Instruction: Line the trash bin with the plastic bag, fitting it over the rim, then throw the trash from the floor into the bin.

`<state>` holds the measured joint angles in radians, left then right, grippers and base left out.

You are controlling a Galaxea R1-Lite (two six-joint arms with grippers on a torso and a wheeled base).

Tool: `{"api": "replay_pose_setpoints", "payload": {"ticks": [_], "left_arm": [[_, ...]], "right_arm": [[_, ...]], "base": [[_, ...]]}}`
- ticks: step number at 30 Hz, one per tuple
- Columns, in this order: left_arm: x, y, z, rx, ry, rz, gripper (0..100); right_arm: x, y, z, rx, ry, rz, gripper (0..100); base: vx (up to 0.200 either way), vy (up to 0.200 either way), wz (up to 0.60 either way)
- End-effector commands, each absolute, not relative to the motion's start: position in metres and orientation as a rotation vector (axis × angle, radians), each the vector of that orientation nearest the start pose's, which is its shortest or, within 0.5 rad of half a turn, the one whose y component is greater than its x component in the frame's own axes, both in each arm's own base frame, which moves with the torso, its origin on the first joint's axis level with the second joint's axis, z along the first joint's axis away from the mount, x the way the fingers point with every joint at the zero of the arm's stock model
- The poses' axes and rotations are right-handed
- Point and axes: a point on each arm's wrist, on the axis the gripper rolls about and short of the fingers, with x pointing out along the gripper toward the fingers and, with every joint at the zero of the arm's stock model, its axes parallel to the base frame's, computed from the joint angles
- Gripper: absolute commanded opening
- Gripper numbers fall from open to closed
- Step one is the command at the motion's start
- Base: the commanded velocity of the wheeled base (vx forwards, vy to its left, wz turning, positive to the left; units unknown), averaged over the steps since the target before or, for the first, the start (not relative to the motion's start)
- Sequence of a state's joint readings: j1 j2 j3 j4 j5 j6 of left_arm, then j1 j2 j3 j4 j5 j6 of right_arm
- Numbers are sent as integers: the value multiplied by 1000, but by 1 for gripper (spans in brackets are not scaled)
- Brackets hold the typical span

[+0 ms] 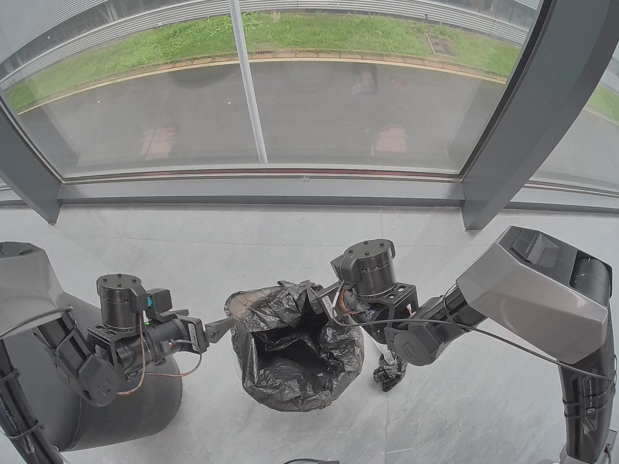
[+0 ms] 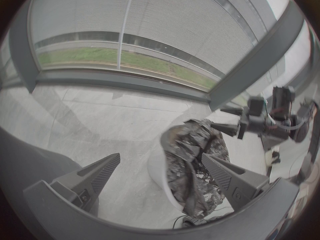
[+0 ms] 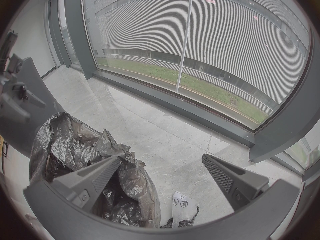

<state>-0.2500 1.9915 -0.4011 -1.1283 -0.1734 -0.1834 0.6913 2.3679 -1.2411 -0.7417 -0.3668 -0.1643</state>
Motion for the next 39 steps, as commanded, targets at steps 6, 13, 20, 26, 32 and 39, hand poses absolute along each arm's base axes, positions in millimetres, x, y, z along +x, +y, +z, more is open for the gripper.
{"api": "replay_pose_setpoints", "payload": {"ticks": [6, 13, 20, 26, 32, 39], "left_arm": [[246, -115, 42, -30, 553, -497, 100], [248, -115, 19, 3, 610, -450, 100], [253, -116, 0, 60, 550, -446, 100], [254, -118, -3, 64, 536, -440, 100], [258, -118, -9, 107, 533, -415, 100], [264, -120, -6, 110, 500, -385, 100]], "right_arm": [[353, 283, 50, -334, 261, 346, 100], [350, 280, 44, -342, 279, 347, 100], [350, 280, 46, -340, 275, 347, 100], [350, 280, 46, -338, 275, 347, 100], [350, 280, 46, -338, 274, 347, 100], [350, 280, 46, -336, 274, 348, 100]], "base": [[0, 0, 0], [0, 0, 0], [0, 0, 0], [0, 0, 0], [0, 0, 0], [0, 0, 0]]}}
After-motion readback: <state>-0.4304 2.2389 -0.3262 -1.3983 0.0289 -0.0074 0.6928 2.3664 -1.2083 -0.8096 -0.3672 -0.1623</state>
